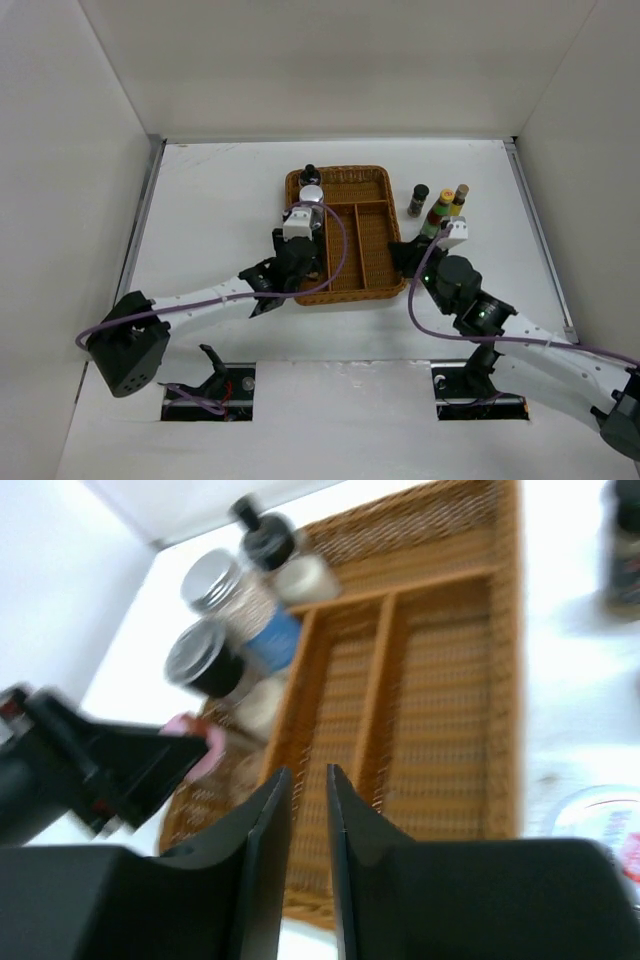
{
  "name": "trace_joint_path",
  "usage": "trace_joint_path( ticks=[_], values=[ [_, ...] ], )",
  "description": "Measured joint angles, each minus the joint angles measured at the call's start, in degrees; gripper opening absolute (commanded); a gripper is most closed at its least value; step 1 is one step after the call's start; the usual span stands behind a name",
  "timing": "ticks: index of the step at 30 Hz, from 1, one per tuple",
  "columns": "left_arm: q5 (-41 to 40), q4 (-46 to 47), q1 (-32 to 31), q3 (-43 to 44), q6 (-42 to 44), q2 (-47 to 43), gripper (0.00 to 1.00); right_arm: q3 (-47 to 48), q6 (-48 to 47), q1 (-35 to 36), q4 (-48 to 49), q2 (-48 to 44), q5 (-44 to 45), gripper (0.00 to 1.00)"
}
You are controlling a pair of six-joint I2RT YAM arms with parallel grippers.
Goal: Organize the condiment bottles
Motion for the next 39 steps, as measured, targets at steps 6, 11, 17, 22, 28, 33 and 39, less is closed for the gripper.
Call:
trace_joint_path(
  ticks=[6,11,17,22,28,33,39],
  values=[
    [0.79,1.62,0.07,-3.67,0.96,-2.73,0.90,6.67,-1.09,-3.91,-11.28,0.00,7.10,0.80],
    [1.07,2.91,0.42,-6.27,2.84,-12.44,0.95,8.55,-1.18,-6.40,-20.57,0.02,12.76,0.94],
    [1.86,13.16,3.87,-11.30,3.96,-27.21,0.94,10.23,-0.28,-9.07,-30.45,4.94,14.84,0.97],
    [0.68,21.38,9.57,-19.98,1.73,-32.83,0.94,11.15,0.52,-10.08,-32.83,11.67,12.07,0.95],
    [0.83,25.05,12.66,-25.24,-1.36,-28.57,0.94,11.34,0.48,-13.86,-32.02,18.56,8.61,0.80],
    [1.92,27.12,12.66,-25.27,-2.21,-26.21,0.94,11.58,0.22,-15.30,-28.85,22.03,7.23,0.50],
    [1.97,28.74,13.18,-25.27,-2.69,-26.40,0.94,11.65,-0.17,-15.37,-30.23,18.78,6.97,0.44]
  ],
)
